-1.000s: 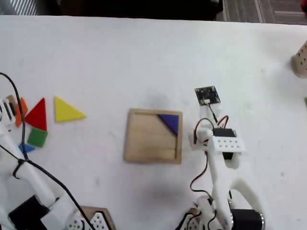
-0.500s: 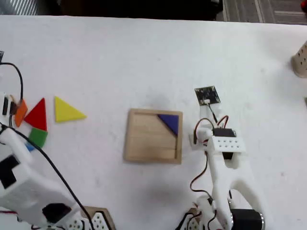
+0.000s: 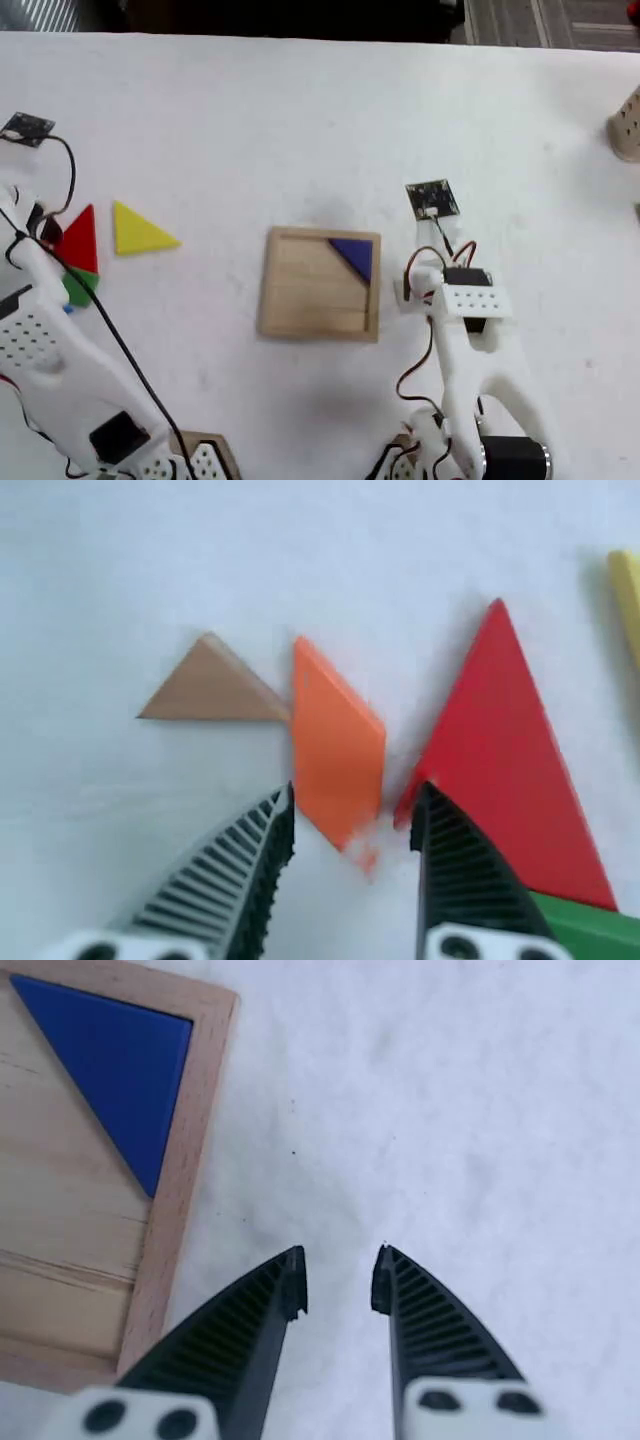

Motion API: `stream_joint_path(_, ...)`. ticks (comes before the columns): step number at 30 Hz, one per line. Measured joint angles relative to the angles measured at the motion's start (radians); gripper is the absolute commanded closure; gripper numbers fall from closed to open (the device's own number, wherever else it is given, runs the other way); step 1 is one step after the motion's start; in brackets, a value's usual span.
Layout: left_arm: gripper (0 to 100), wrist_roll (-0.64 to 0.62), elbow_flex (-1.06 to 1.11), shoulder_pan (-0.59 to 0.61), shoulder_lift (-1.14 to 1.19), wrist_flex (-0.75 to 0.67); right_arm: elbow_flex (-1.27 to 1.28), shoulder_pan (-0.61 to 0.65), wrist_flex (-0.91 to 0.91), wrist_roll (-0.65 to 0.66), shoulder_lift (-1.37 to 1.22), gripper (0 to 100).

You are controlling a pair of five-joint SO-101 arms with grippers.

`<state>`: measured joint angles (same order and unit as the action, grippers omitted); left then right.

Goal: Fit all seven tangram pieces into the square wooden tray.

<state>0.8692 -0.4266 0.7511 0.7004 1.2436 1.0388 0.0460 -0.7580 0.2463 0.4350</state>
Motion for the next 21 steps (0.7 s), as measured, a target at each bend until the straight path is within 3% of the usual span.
stream_joint_path(18,81,0.006,-0.339,-0.005,0.258,0.121,0.009,0.000,0.011,0.000,0.000,88.0)
stream_joint_path(21,87,0.015,-0.385,-0.009,0.288,0.160,0.009,0.000,0.011,0.000,0.000,88.0)
